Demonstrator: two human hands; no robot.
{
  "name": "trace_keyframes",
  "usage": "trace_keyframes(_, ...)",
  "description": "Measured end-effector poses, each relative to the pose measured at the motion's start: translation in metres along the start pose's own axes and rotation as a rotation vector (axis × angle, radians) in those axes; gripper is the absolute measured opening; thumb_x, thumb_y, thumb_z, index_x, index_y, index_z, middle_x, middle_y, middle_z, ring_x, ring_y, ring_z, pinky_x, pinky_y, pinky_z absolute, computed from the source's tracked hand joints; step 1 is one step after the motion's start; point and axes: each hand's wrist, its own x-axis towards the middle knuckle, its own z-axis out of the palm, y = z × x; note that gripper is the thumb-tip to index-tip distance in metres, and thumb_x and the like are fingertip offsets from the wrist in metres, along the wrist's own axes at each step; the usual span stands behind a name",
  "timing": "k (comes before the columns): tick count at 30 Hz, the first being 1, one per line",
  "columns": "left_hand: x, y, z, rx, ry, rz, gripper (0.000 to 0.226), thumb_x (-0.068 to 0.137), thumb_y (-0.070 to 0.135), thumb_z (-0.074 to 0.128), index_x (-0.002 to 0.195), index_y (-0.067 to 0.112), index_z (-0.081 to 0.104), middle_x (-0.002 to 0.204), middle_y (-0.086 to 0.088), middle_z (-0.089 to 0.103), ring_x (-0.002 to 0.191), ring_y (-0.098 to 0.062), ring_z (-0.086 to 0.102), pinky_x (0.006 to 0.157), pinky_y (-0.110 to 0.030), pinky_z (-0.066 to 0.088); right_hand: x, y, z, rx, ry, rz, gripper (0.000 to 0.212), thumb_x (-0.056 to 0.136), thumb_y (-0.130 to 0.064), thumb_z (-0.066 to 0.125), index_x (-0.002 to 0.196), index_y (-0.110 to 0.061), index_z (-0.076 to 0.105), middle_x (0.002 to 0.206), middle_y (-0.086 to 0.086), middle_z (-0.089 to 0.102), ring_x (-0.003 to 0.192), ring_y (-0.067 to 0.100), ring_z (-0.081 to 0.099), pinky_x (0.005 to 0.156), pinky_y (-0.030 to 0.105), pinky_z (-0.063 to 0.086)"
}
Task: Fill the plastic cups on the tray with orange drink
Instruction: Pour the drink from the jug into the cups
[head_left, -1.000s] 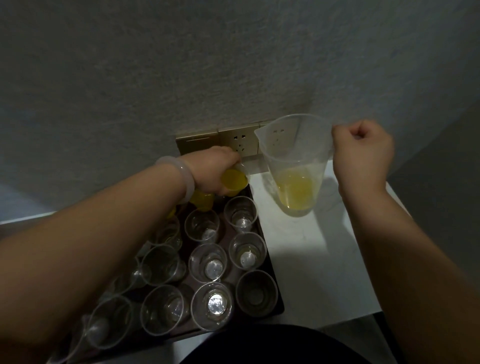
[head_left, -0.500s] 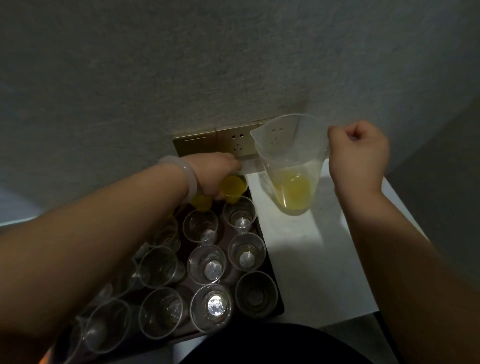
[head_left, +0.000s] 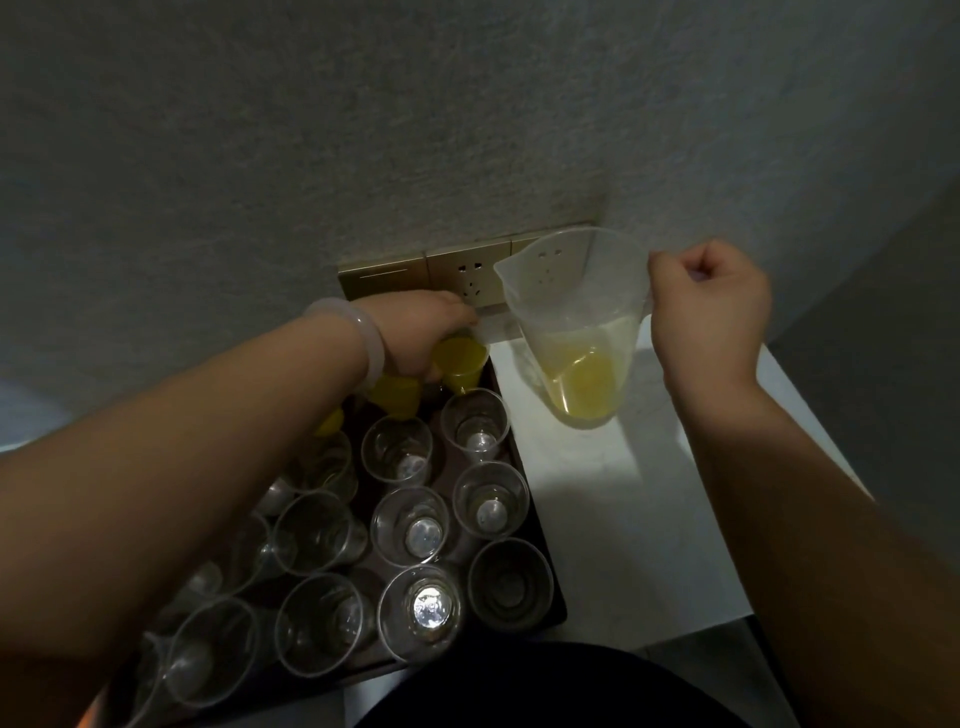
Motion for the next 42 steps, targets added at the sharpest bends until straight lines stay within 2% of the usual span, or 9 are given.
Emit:
trace_keyframes(6,0.001,0.001,0.002,0.008,-0.027,0.026,0.072,0.079,0.021,0.073,0.141,0.022,0.038,0.14,-0.001,0.044,0.125,-0.02,0.045,0.1,-0.032,0.042,-0.001,-0.001,0.0,0.011,0.002,-0.004,0.031,0.084,-0.015,0.06,0.059,-0.021,0.042,0.054,-0.01,0.04,0.047,0.0,0.038,0.05,0.014,0.034)
trace_keyframes(11,0.005,0.0,0.01,0.009,-0.001,0.048,0.072,0.078,0.02,0.074,0.14,0.026,0.039,0.139,0.002,0.044,0.124,-0.02,0.047,0.1,-0.035,0.045,-0.001,0.0,0.0,-0.003,-0.001,0.005,0.029,0.083,-0.017,0.06,0.059,-0.022,0.043,0.056,-0.01,0.042,0.052,0.002,0.039,0.056,0.023,0.038)
trace_keyframes(13,0.006,-0.001,0.012,0.013,-0.001,0.053,0.072,0.077,0.021,0.075,0.14,0.026,0.04,0.139,0.002,0.045,0.123,-0.019,0.047,0.1,-0.037,0.045,-0.002,0.0,0.0,-0.008,-0.004,0.01,0.029,0.083,-0.017,0.06,0.06,-0.022,0.044,0.056,-0.01,0.042,0.052,0.001,0.039,0.056,0.022,0.038)
trace_keyframes(19,0.004,0.001,0.016,0.023,-0.012,0.049,0.074,0.077,0.02,0.074,0.141,0.025,0.037,0.138,0.001,0.044,0.121,-0.019,0.048,0.094,-0.03,0.044,-0.006,-0.001,-0.001,-0.004,-0.016,0.019,0.029,0.083,-0.017,0.059,0.059,-0.023,0.044,0.056,-0.011,0.043,0.054,0.003,0.041,0.06,0.027,0.041)
trace_keyframes(27,0.001,0.004,0.012,-0.002,-0.031,0.032,0.072,0.081,0.019,0.072,0.143,0.024,0.036,0.141,0.001,0.043,0.124,-0.019,0.046,0.095,-0.029,0.042,-0.008,-0.002,0.001,-0.018,-0.009,0.009,0.028,0.084,-0.018,0.059,0.06,-0.022,0.045,0.056,-0.01,0.043,0.052,0.001,0.04,0.057,0.022,0.039)
trace_keyframes(33,-0.007,0.001,0.009,-0.04,-0.036,-0.002,0.086,0.08,0.016,0.072,0.15,0.026,0.023,0.15,0.001,0.033,0.131,-0.021,0.041,0.101,-0.032,0.041,-0.011,-0.009,-0.001,-0.005,0.008,0.001,0.028,0.084,-0.016,0.058,0.06,-0.022,0.045,0.056,-0.011,0.043,0.05,0.0,0.04,0.055,0.019,0.039)
trace_keyframes(39,-0.029,-0.002,0.0,-0.109,0.104,0.021,0.062,0.089,0.023,0.061,0.145,0.021,0.036,0.147,0.0,0.04,0.131,-0.017,0.041,0.107,-0.029,0.034,-0.018,-0.02,-0.001,0.011,0.064,-0.043,0.03,0.083,-0.016,0.059,0.058,-0.023,0.044,0.055,-0.011,0.043,0.049,-0.001,0.04,0.052,0.014,0.036)
trace_keyframes(42,-0.045,-0.001,0.0,-0.111,0.165,0.011,0.057,0.091,0.029,0.058,0.144,0.021,0.038,0.146,0.0,0.041,0.13,-0.017,0.041,0.107,-0.03,0.036,-0.021,-0.026,-0.002,0.014,0.084,-0.064,0.03,0.082,-0.016,0.059,0.058,-0.022,0.042,0.054,-0.009,0.041,0.048,0.001,0.037,0.05,0.014,0.034)
